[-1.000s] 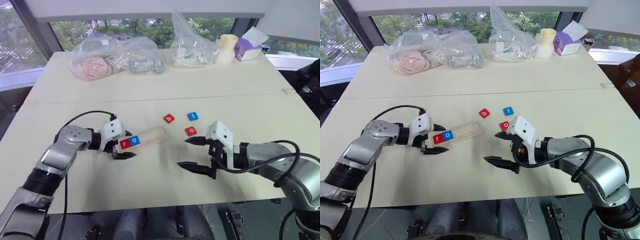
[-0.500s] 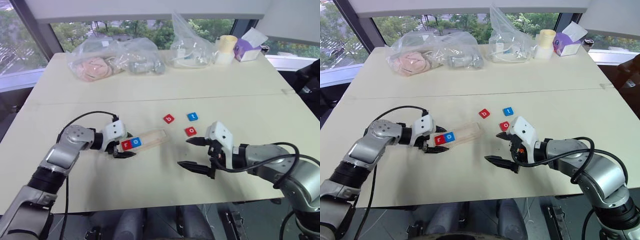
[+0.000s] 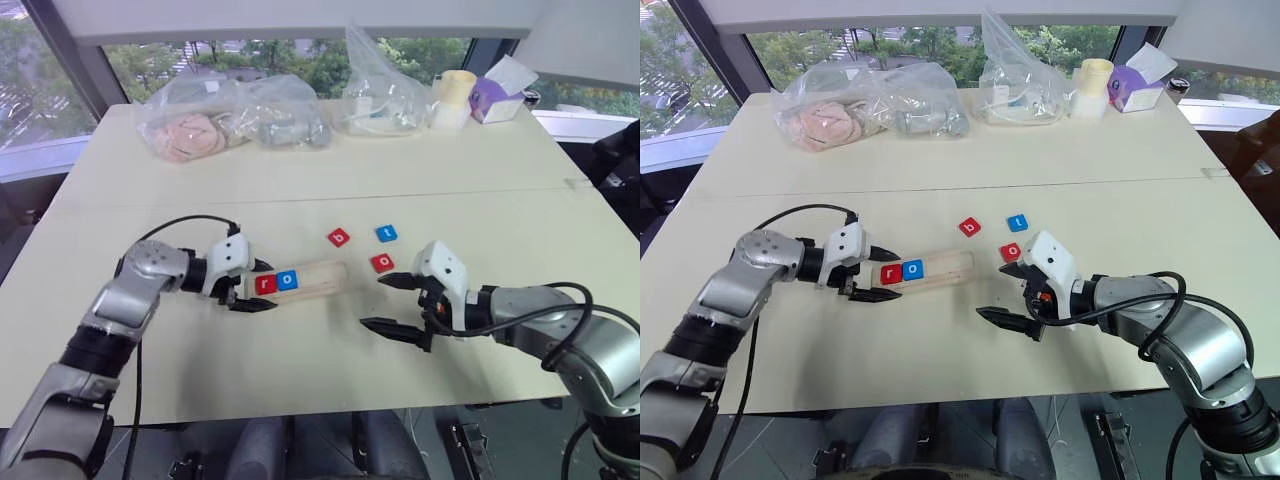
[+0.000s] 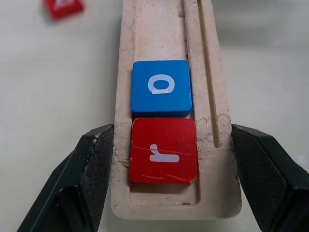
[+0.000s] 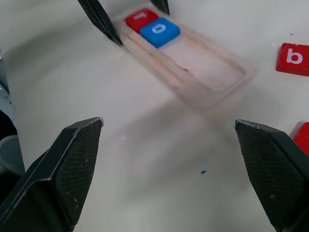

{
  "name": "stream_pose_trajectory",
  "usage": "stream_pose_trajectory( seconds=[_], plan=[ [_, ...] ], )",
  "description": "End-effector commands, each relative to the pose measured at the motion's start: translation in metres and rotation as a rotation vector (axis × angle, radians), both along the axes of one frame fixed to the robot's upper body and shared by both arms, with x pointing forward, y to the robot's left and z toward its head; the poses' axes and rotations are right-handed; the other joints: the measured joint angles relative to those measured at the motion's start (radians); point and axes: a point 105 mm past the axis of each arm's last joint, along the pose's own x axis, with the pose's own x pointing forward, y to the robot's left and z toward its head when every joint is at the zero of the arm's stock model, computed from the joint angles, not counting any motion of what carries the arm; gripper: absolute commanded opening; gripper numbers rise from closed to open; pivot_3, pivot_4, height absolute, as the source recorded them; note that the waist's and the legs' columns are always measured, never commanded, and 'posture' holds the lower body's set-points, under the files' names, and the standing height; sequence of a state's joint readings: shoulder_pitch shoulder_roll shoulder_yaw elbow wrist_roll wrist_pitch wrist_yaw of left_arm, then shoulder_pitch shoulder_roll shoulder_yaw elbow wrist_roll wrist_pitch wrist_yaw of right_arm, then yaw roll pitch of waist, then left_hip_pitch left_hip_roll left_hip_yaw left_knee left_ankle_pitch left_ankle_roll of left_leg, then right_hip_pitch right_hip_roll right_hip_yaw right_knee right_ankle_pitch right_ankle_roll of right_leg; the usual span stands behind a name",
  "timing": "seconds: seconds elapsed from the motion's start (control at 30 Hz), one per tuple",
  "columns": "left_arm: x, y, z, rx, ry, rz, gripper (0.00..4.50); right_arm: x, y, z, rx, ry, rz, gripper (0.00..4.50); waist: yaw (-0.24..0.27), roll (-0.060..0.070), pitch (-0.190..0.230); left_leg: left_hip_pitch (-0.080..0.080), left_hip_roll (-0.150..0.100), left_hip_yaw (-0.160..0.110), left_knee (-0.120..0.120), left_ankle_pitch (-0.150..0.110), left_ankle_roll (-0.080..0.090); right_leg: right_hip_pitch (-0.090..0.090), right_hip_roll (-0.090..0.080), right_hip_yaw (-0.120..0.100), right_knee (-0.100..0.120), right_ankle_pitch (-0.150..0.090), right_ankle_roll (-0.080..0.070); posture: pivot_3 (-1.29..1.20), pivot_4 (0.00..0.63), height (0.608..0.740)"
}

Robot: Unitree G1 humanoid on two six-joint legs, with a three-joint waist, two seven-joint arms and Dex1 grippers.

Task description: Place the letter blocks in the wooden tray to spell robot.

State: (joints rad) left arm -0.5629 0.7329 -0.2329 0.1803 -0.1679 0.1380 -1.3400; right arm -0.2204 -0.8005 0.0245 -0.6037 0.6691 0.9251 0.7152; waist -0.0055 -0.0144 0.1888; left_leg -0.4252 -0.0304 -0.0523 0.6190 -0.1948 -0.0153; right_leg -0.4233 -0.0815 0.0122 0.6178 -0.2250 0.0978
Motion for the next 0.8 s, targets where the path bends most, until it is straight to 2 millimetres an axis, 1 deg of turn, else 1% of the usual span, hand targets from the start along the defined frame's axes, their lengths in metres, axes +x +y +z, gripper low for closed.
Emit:
stream_pose_trajectory(
  seconds=[0.03, 0.17, 0.37, 0.43, 0.47, 0.57, 0.63, 0.7, 0.8],
  plan=[
    [0.0, 0.0, 0.001, 0.048, -0.018, -0.084, 3.13, 0.002, -0.003, 0.009, 0.003, -0.05, -0.01, 4.5, -0.001, 0.0, 0.0, 0.0, 0.0, 0.0, 0.0, 0.0, 0.0, 0.0, 0.0, 0.0, 0.0, 0.0, 0.0, 0.0, 0.15, 0.74],
    [0.002, -0.001, -0.01, 0.086, -0.015, -0.106, 3.13, 0.0, -0.004, 0.008, 0.007, -0.045, -0.028, 4.5, -0.004, 0.0, 0.0, 0.0, 0.0, 0.0, 0.0, 0.0, 0.0, 0.0, 0.0, 0.0, 0.0, 0.0, 0.0, 0.0, 0.15, 0.74],
    [0.005, -0.005, -0.025, 0.096, -0.005, -0.079, 3.13, -0.002, -0.005, 0.006, 0.008, -0.039, -0.046, 4.5, -0.003, 0.0, 0.0, -0.001, 0.0, 0.0, 0.002, 0.0, 0.0, 0.0, 0.0, 0.0, 0.001, 0.0, 0.0, 0.0, 0.15, 0.74],
    [0.002, -0.002, -0.033, 0.133, 0.004, -0.09, 4.17, -0.003, -0.005, 0.006, 0.002, -0.039, -0.046, 4.5, -0.003, 0.0, 0.0, -0.001, 0.0, 0.0, 0.002, 0.0, 0.001, 0.0, 0.0, 0.0, 0.001, 0.0, 0.001, 0.0, 0.15, 0.74],
    [0.001, -0.001, -0.035, 0.14, 0.014, -0.091, 4.47, -0.003, -0.005, 0.007, 0.0, -0.039, -0.045, 4.5, -0.003, 0.0, 0.0, -0.001, 0.0, 0.0, 0.002, 0.0, 0.001, 0.0, 0.001, 0.0, 0.001, 0.0, 0.001, 0.0, 0.15, 0.74],
    [0.0, -0.003, -0.032, 0.096, 0.023, -0.082, 4.47, -0.002, -0.006, 0.008, -0.003, -0.04, -0.041, 4.5, -0.004, 0.0, 0.0, 0.0, 0.0, 0.0, 0.002, 0.0, 0.001, 0.0, 0.001, 0.0, 0.001, 0.0, 0.001, 0.0, 0.15, 0.74],
    [0.003, -0.004, -0.03, 0.087, -0.014, -0.072, 4.47, -0.002, -0.006, 0.008, -0.007, -0.039, -0.039, 4.5, -0.004, 0.0, 0.0, 0.0, 0.0, 0.0, 0.002, 0.0, 0.001, 0.0, 0.001, 0.0, 0.001, 0.0, 0.001, 0.0, 0.15, 0.74],
    [0.003, -0.002, -0.031, 0.086, -0.034, -0.058, 4.47, -0.002, -0.006, 0.008, -0.01, -0.038, -0.032, 4.5, -0.002, 0.0, 0.0, 0.0, 0.0, 0.0, 0.002, 0.0, 0.001, 0.0, 0.001, 0.0, 0.001, 0.0, 0.001, 0.0, 0.15, 0.74],
    [-0.001, 0.006, -0.027, 0.059, -0.002, -0.028, 4.47, -0.002, -0.005, 0.009, -0.009, -0.038, -0.021, 4.5, -0.003, 0.0, 0.0, 0.0, 0.0, -0.001, 0.003, 0.0, 0.001, 0.001, 0.0, 0.0, 0.001, 0.0, 0.001, 0.0, 0.15, 0.74]
  ],
)
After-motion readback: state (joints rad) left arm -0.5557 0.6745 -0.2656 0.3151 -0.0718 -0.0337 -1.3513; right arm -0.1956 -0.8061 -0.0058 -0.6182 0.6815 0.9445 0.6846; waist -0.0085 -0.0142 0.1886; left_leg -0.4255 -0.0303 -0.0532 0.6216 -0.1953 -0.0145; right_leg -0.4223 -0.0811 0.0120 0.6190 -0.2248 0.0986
